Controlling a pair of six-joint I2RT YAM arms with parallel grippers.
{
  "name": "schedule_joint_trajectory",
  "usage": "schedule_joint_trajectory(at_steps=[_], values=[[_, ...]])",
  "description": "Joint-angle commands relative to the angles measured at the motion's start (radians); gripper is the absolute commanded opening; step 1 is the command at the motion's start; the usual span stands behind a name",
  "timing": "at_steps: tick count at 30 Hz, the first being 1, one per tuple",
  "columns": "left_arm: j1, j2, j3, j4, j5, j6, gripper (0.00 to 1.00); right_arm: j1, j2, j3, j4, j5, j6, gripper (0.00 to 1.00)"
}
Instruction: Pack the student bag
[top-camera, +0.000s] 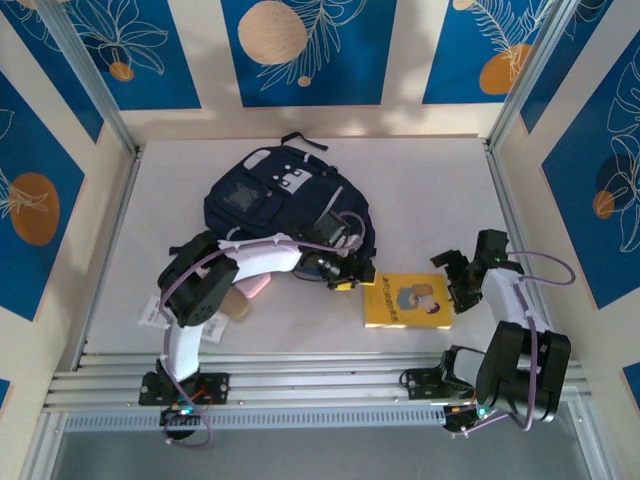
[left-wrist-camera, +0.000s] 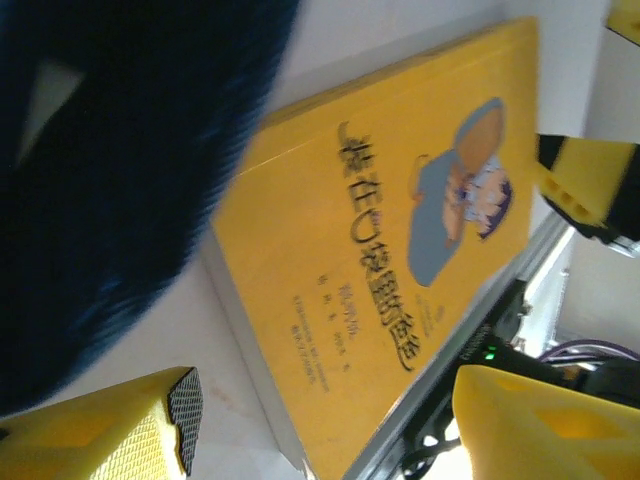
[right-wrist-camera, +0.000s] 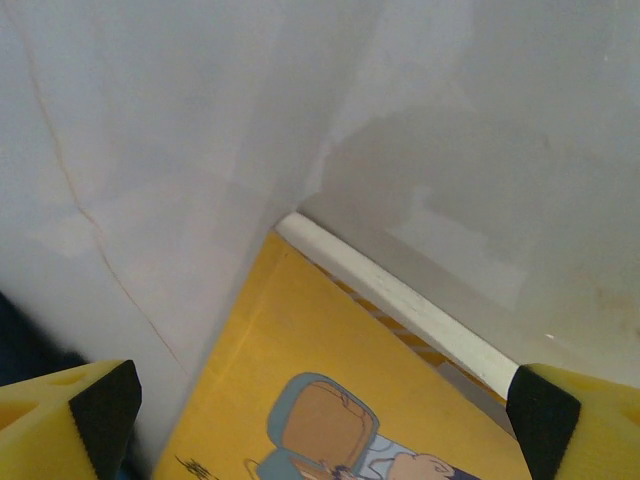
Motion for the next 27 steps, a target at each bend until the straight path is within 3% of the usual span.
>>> schedule_joint_trajectory(at_steps=[1, 3, 9, 12, 18, 27], values=[[-0.002, -0.002, 0.022, -0.139, -0.057, 0.032, 0.67, 0.023, -0.056, -0.047, -0.081, -0.038, -0.020, 0.95], [-0.001, 0.006, 0.020, -0.153, -0.059, 0.031, 0.67, 0.047, -0.069, -0.060, -0.086, -0.035, -0.037, 0.94], [-0.015, 0.048, 0.057, -0.184, -0.082, 0.055, 0.67, 0.112, -0.052, -0.047, -0.108, 0.131, -0.063, 0.91], [-0.026, 0.073, 0.094, -0.202, -0.077, 0.068, 0.67, 0.198, 0.004, -0.006, -0.119, 0.168, -0.058, 0.91], [-0.037, 0.115, 0.128, -0.188, -0.023, 0.061, 0.66, 0.296, 0.104, 0.039, -0.085, -0.006, -0.085, 0.91], [-0.040, 0.050, 0.111, -0.170, 0.023, 0.034, 0.52, 0.334, 0.094, -0.007, -0.036, 0.016, -0.051, 0.91]])
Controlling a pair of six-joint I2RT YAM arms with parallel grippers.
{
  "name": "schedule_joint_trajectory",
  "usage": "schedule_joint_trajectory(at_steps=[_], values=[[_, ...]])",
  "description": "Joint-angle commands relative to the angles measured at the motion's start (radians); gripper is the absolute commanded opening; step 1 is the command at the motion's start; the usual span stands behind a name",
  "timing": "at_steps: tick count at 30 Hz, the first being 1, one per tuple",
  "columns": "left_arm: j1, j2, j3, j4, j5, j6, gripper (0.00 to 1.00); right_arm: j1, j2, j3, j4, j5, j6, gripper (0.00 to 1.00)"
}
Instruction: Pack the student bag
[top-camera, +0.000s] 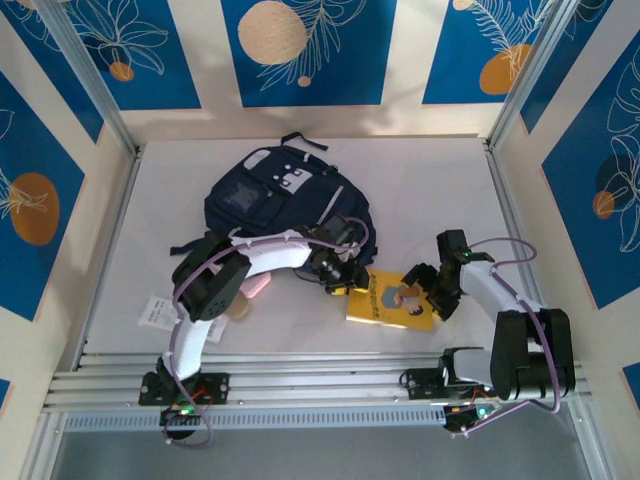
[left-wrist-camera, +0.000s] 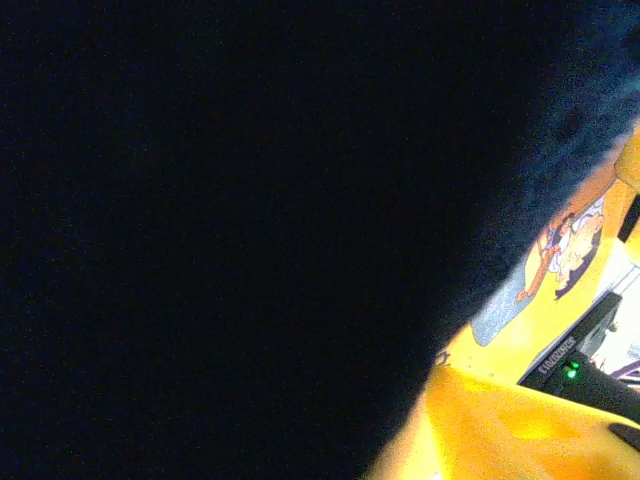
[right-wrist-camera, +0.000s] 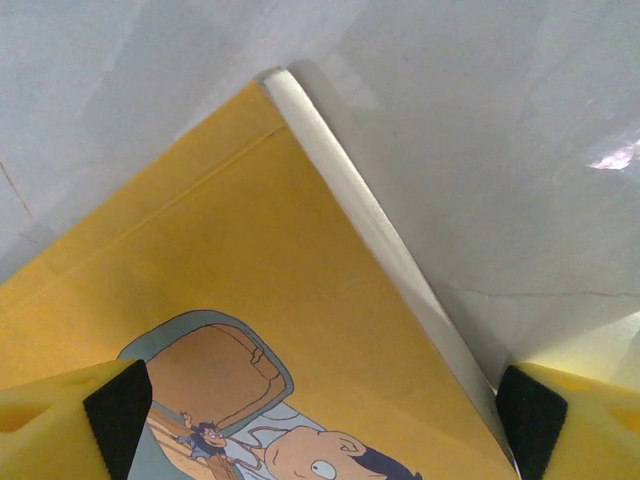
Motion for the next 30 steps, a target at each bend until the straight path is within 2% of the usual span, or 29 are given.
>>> schedule_joint_trajectory(at_steps=[1, 7, 11, 15, 20, 26, 30], values=[[-0.020, -0.049, 0.012, 0.005, 0.071, 0.008, 0.51, 0.028, -0.005, -0.021, 0.033, -0.065, 0.023, 0.91], [-0.021, -0.089, 0.030, 0.002, 0.084, -0.011, 0.41, 0.040, -0.002, -0.026, 0.041, -0.056, 0.024, 0.91], [-0.020, -0.093, 0.019, 0.033, 0.096, -0.040, 0.28, 0.044, 0.000, -0.030, 0.050, -0.056, 0.026, 0.90], [-0.021, -0.075, -0.009, 0.095, 0.123, -0.086, 0.19, 0.044, -0.003, -0.035, 0.053, -0.055, 0.031, 0.90], [-0.020, -0.073, -0.040, 0.143, 0.129, -0.112, 0.00, 0.041, -0.044, -0.035, 0.024, -0.038, 0.033, 0.91], [-0.006, -0.116, -0.065, 0.194, 0.133, -0.174, 0.00, 0.031, -0.183, 0.007, -0.133, 0.121, 0.075, 0.93], [0.008, -0.158, -0.096, 0.297, 0.150, -0.272, 0.00, 0.055, -0.316, 0.051, -0.243, 0.252, 0.119, 1.00]])
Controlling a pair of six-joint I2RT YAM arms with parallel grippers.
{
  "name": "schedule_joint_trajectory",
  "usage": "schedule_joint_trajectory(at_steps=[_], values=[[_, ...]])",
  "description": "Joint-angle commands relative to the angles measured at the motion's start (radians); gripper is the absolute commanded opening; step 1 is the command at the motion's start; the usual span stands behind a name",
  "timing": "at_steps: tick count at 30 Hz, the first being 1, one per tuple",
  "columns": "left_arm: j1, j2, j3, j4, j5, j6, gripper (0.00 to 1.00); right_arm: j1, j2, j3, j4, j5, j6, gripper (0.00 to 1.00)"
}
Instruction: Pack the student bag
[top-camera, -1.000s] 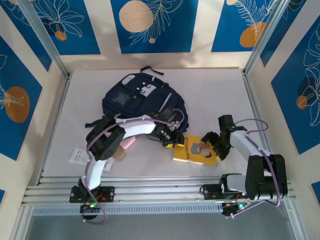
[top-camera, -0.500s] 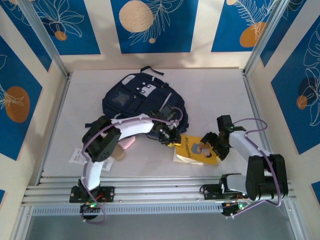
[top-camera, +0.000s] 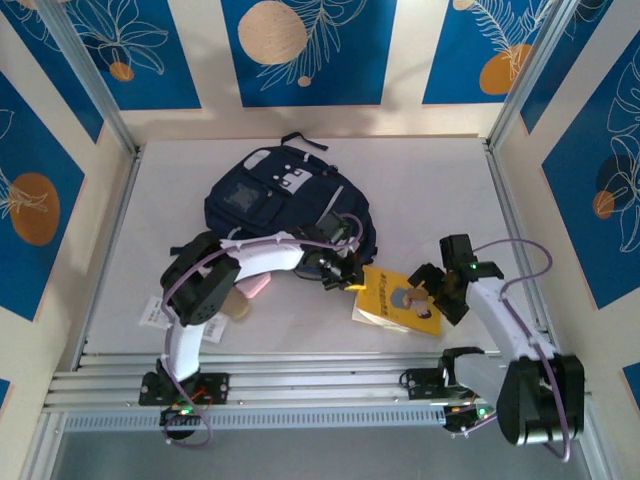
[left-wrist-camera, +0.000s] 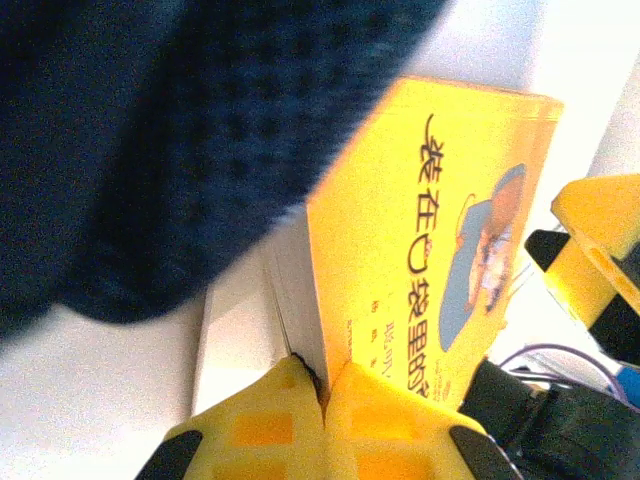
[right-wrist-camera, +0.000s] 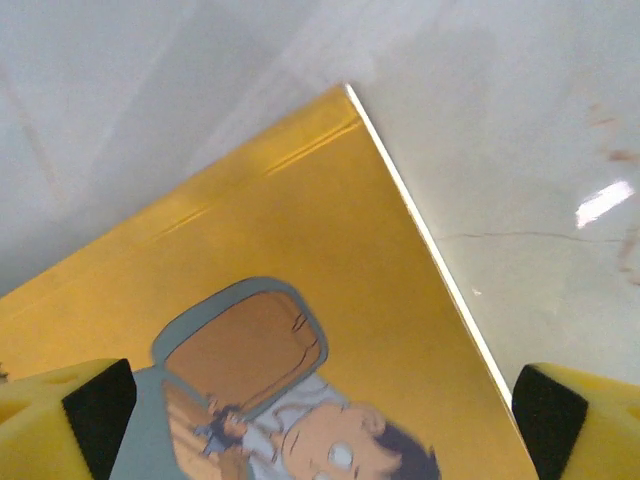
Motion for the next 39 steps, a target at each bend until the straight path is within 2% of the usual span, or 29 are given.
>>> schedule_joint_trajectory(at_steps=[1, 5, 8, 11, 13, 19, 25, 27, 31, 36, 39], values=[[0.000, -0.084, -0.013, 0.153, 0.075, -0.091, 0.00, 0.021, -0.103, 0.064, -0.126, 0.128, 0.058, 1.00], [0.000, -0.133, 0.025, 0.125, 0.067, -0.066, 0.00, 0.021, -0.186, 0.109, -0.151, 0.171, 0.024, 1.00], [-0.001, -0.184, 0.074, 0.004, 0.024, 0.062, 0.00, 0.021, -0.223, 0.128, -0.133, 0.173, -0.025, 1.00], [0.000, -0.236, 0.099, -0.100, -0.012, 0.209, 0.00, 0.021, -0.263, 0.126, -0.057, 0.065, -0.107, 0.98], [0.001, -0.262, 0.115, -0.175, -0.037, 0.309, 0.00, 0.021, -0.301, 0.106, 0.032, -0.071, -0.179, 0.97], [0.001, -0.351, 0.118, -0.350, -0.124, 0.594, 0.00, 0.022, -0.371, 0.007, 0.289, -0.351, -0.218, 0.93], [0.002, -0.439, 0.080, -0.420, -0.215, 0.803, 0.00, 0.044, -0.408, -0.173, 0.613, -0.481, -0.262, 0.87], [0.002, -0.457, 0.073, -0.436, -0.228, 0.868, 0.00, 0.089, -0.417, -0.237, 0.710, -0.493, -0.297, 0.87], [0.004, -0.499, 0.033, -0.439, -0.326, 0.973, 0.00, 0.205, -0.414, -0.281, 0.809, -0.484, -0.376, 0.90], [0.003, -0.550, -0.034, -0.372, -0.375, 1.065, 0.00, 0.325, -0.422, -0.366, 0.974, -0.394, -0.344, 0.94], [0.005, -0.581, -0.072, -0.324, -0.386, 1.106, 0.00, 0.358, -0.373, -0.403, 1.075, -0.418, -0.341, 0.95]])
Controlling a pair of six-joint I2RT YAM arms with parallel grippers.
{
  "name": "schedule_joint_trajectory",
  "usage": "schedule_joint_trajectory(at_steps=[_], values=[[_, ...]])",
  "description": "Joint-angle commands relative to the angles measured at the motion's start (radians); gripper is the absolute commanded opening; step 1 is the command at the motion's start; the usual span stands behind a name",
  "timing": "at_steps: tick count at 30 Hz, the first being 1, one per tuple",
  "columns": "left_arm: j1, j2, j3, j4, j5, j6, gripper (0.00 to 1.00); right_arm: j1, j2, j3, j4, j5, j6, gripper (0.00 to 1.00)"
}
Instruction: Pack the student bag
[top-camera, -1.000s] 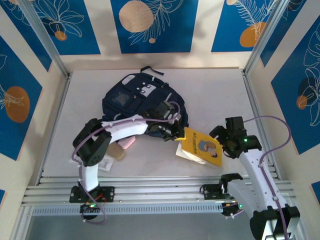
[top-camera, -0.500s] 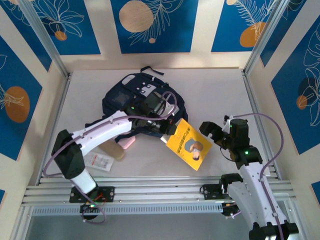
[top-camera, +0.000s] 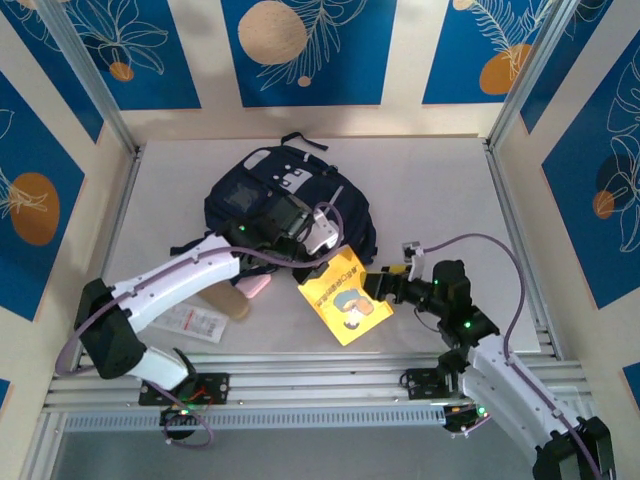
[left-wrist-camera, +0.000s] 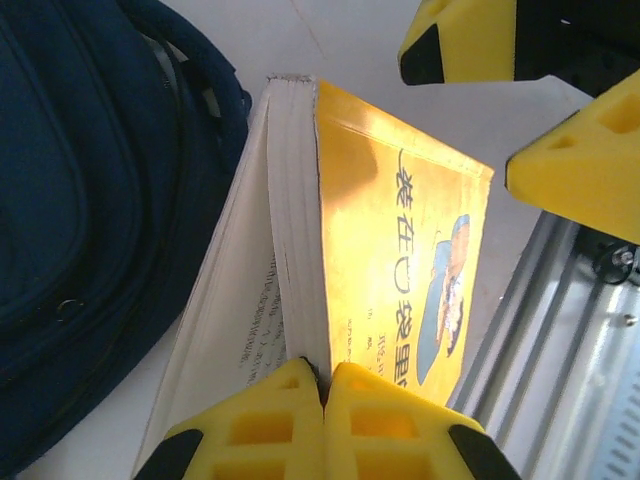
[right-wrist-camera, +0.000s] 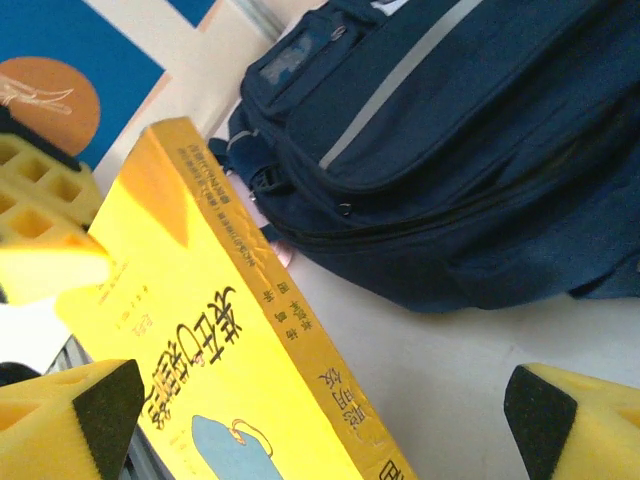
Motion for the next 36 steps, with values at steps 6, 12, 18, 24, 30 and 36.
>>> schedule_joint_trajectory(at_steps=[6, 12, 18, 24, 30, 36], values=[[0.004, -0.087, -0.043, 0.127, -0.034, 0.144, 0.00, 0.060, 0.150, -0.017, 0.208, -0.014, -0.048, 0.95], [0.009, -0.101, -0.054, 0.173, -0.047, 0.149, 0.00, 0.111, 0.280, 0.015, 0.278, -0.054, -0.052, 0.88], [0.016, -0.100, -0.056, 0.203, -0.020, 0.148, 0.00, 0.139, 0.393, 0.050, 0.347, -0.161, -0.051, 0.67], [0.024, -0.120, -0.061, 0.180, -0.110, 0.129, 0.14, 0.119, 0.331, 0.040, 0.332, -0.102, -0.047, 0.00], [0.088, -0.162, -0.042, 0.117, -0.129, -0.013, 0.68, 0.108, 0.153, 0.065, 0.204, -0.049, -0.078, 0.00], [0.196, -0.282, -0.150, 0.212, 0.040, -0.120, 1.00, 0.131, 0.066, 0.191, 0.009, -0.125, -0.216, 0.00]])
